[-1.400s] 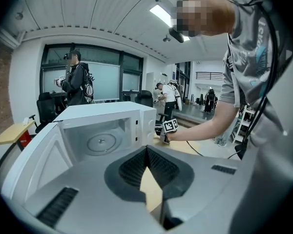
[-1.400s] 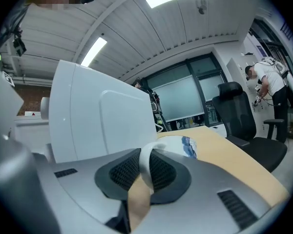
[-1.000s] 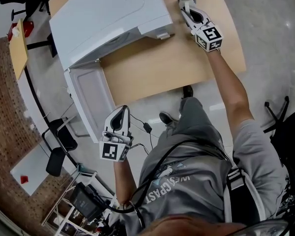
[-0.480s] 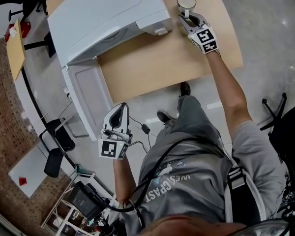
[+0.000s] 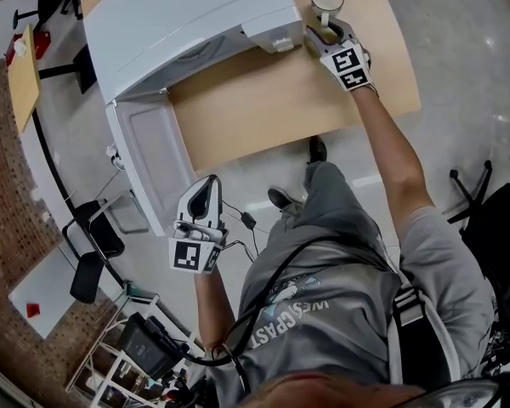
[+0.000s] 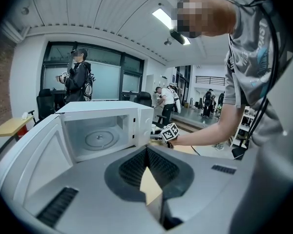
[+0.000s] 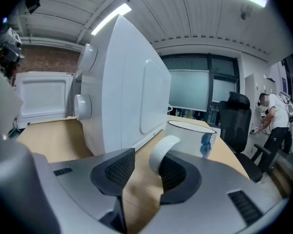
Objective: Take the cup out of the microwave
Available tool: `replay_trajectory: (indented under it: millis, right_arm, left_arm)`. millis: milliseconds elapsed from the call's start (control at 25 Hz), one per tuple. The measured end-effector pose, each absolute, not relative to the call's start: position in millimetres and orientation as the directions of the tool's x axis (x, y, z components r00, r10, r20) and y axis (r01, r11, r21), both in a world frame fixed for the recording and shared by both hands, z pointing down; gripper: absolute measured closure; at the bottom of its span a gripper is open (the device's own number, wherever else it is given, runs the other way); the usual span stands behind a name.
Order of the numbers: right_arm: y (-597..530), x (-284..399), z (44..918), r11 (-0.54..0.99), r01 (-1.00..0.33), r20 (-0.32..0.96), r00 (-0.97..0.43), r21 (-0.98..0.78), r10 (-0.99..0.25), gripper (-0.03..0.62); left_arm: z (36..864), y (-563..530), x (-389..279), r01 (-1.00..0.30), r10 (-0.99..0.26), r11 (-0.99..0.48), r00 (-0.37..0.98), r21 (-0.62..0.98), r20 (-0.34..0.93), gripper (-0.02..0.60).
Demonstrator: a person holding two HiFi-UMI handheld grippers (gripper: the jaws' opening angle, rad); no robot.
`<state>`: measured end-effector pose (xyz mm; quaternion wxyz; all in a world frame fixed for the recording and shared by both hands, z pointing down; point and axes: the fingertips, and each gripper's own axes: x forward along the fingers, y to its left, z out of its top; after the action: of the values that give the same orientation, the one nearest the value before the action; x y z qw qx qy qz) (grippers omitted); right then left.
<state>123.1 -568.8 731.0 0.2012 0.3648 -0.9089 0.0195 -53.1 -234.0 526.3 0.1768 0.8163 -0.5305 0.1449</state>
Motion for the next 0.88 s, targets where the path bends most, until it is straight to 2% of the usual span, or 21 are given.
replay_trajectory:
  millis: [120,320,880]
  right_arm:
    - [-565.9,119.0,733.0,0.740,-0.657,0.407,-0.642,0.146,-0.650,0.448]
    - [-564.4,120.3,743.8,0.736,-0.645,0.492,-0.582,0.205,-0.647,0.448]
    - [-561.0,140.7,753.2,0.702,-0.679,0.529,-0.522,0.216,-0.669,0.448]
  left_arm:
    - [525.0,-230.6,-53.8,-0.919,-0.814,-0.371,0.390,0.133,0.429,0.538]
    - [524.4,-231.4,-55.0,-0.927,-0.823,-0.347,0.374,0.144,0.428,0.538]
    - [523.7,-235.3,-55.9,-0.918,-0.818,-0.370,0.395,0.143,0.419,0.538]
